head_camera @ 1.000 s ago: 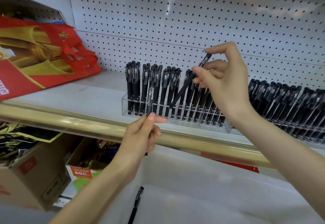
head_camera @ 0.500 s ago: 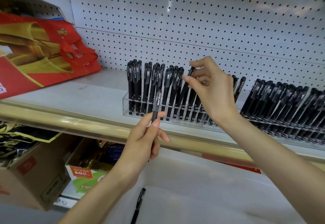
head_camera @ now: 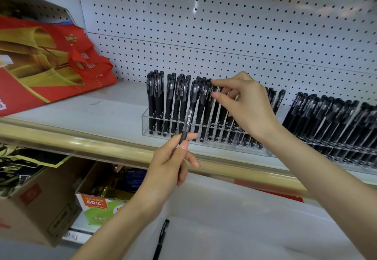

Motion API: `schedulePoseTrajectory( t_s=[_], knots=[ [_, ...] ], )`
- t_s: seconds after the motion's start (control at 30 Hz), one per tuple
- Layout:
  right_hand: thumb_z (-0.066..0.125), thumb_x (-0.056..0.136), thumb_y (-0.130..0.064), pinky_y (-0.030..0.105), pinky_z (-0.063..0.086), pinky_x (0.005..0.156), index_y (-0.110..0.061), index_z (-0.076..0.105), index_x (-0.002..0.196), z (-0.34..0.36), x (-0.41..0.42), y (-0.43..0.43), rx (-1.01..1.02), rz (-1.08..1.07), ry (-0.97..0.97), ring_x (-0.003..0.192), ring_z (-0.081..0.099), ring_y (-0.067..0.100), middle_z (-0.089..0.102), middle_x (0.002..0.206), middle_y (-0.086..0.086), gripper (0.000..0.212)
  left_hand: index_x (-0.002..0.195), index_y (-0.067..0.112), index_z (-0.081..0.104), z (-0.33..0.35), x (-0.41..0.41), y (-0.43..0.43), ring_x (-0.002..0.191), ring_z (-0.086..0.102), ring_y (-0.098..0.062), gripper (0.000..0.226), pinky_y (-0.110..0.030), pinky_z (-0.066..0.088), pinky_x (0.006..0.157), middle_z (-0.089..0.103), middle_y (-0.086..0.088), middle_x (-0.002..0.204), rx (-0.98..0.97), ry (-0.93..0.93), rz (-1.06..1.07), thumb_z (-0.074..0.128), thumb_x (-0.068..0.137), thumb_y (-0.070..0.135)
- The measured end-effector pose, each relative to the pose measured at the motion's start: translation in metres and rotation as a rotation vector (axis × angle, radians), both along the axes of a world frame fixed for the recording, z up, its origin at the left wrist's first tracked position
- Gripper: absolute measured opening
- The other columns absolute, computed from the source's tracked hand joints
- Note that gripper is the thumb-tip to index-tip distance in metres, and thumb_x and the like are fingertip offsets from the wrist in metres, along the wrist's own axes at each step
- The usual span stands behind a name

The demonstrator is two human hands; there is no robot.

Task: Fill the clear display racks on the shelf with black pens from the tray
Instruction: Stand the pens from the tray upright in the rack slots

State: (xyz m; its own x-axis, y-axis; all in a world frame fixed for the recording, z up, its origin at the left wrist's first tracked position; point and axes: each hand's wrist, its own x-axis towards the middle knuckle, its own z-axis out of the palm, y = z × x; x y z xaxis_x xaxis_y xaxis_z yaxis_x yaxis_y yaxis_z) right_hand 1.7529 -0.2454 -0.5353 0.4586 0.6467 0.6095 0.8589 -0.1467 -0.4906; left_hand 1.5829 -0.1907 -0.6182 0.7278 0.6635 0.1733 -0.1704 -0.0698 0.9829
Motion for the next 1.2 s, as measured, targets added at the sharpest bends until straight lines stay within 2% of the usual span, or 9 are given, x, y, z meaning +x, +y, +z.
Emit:
schedulePoseTrajectory(
  t_s=[0.13, 0.33, 0.5, 0.67, 0.8, 0.97, 1.07, 1.13, 1.2],
  knots=[
    [0.062, 0.092, -0.022, 0.020, 0.049, 0.074, -0.023, 0.065, 0.121, 0.002, -0.001, -0.004, -0.034, 0.038, 0.046, 0.061, 0.053, 0.007, 0.049, 0.085, -0.010, 0.029, 0.119, 0.029, 0.060, 0.002, 0.002, -0.003, 0.043, 0.035, -0.007, 0.029, -0.017, 0.032, 0.043, 0.060, 0.003, 0.063, 0.006, 0.011, -0.008, 0.038, 0.102, 0.021],
    [0.055, 0.096, -0.026, 0.018, 0.037, 0.061, -0.030, 0.056, 0.131, 0.009, 0.003, -0.009, -0.199, 0.074, 0.110, 0.050, 0.050, 0.001, 0.051, 0.076, -0.001, 0.035, 0.118, 0.028, 0.062, 0.007, 0.005, -0.003, 0.044, 0.034, -0.008, 0.030, -0.018, 0.029, 0.043, 0.060, 0.003, 0.064, -0.022, -0.013, 0.018, 0.038, 0.103, 0.019],
    [0.056, 0.096, -0.027, 0.022, 0.048, 0.053, -0.033, 0.057, 0.131, 0.013, -0.001, -0.020, -0.163, 0.135, 0.276, 0.047, 0.050, 0.007, 0.051, 0.073, -0.005, 0.035, 0.119, 0.027, 0.062, 0.011, 0.006, -0.003, 0.044, 0.034, -0.008, 0.030, -0.018, 0.028, 0.042, 0.061, 0.004, 0.064, -0.036, -0.019, 0.015, 0.038, 0.103, 0.020],
    [0.062, 0.091, -0.034, 0.020, 0.043, 0.048, -0.023, 0.073, 0.102, 0.020, -0.020, -0.032, -0.173, 0.244, 0.441, 0.043, 0.044, 0.004, 0.058, 0.061, -0.009, 0.019, 0.117, 0.027, 0.062, 0.015, 0.009, -0.011, 0.045, 0.035, -0.009, 0.030, -0.018, 0.028, 0.043, 0.061, 0.004, 0.064, -0.004, -0.017, -0.040, 0.037, 0.102, 0.021],
    [0.066, 0.087, -0.036, 0.017, 0.034, 0.047, -0.014, 0.073, 0.088, 0.019, -0.026, -0.035, -0.194, 0.271, 0.507, 0.043, 0.037, 0.001, 0.048, 0.042, -0.017, 0.023, 0.115, 0.025, 0.063, 0.018, 0.014, -0.019, 0.043, 0.035, -0.009, 0.029, -0.020, 0.029, 0.043, 0.061, 0.004, 0.064, 0.035, -0.028, -0.072, 0.037, 0.102, 0.021],
    [0.073, 0.082, -0.028, 0.017, 0.042, 0.049, -0.013, 0.068, 0.071, 0.017, -0.021, -0.038, -0.154, 0.289, 0.603, 0.048, 0.049, 0.002, 0.054, 0.056, -0.007, 0.019, 0.108, 0.024, 0.066, 0.017, 0.020, -0.022, 0.046, 0.040, -0.006, 0.028, -0.018, 0.033, 0.044, 0.062, 0.007, 0.064, 0.093, -0.004, -0.066, 0.040, 0.101, 0.018],
    [0.067, 0.088, -0.020, 0.018, 0.051, 0.056, -0.005, 0.068, 0.086, 0.023, -0.016, -0.044, -0.124, 0.328, 0.655, 0.063, 0.063, 0.005, 0.068, 0.081, 0.007, 0.015, 0.102, 0.030, 0.068, 0.011, 0.023, -0.014, 0.070, 0.052, -0.001, 0.025, -0.016, 0.043, 0.066, 0.062, 0.013, 0.082, 0.281, 0.048, 0.020, 0.044, 0.097, 0.032],
    [0.061, 0.092, -0.015, 0.020, 0.054, 0.058, -0.003, 0.065, 0.093, 0.032, -0.011, -0.047, -0.006, 0.317, 0.661, 0.068, 0.066, 0.010, 0.070, 0.094, 0.014, 0.013, 0.111, 0.025, 0.065, 0.010, 0.022, -0.005, 0.095, 0.052, 0.000, 0.042, -0.014, 0.038, 0.086, 0.056, 0.016, 0.101, 0.550, 0.135, 0.077, 0.038, 0.091, 0.049],
    [0.059, 0.093, -0.011, 0.020, 0.054, 0.057, -0.002, 0.062, 0.099, 0.041, -0.004, -0.050, 0.141, 0.249, 0.578, 0.063, 0.066, 0.010, 0.069, 0.091, 0.016, 0.011, 0.126, 0.020, 0.058, 0.011, 0.019, 0.006, 0.115, 0.045, -0.002, 0.056, -0.015, 0.030, 0.100, 0.051, 0.015, 0.121, 0.866, 0.245, 0.130, 0.029, 0.096, 0.057]
  ],
)
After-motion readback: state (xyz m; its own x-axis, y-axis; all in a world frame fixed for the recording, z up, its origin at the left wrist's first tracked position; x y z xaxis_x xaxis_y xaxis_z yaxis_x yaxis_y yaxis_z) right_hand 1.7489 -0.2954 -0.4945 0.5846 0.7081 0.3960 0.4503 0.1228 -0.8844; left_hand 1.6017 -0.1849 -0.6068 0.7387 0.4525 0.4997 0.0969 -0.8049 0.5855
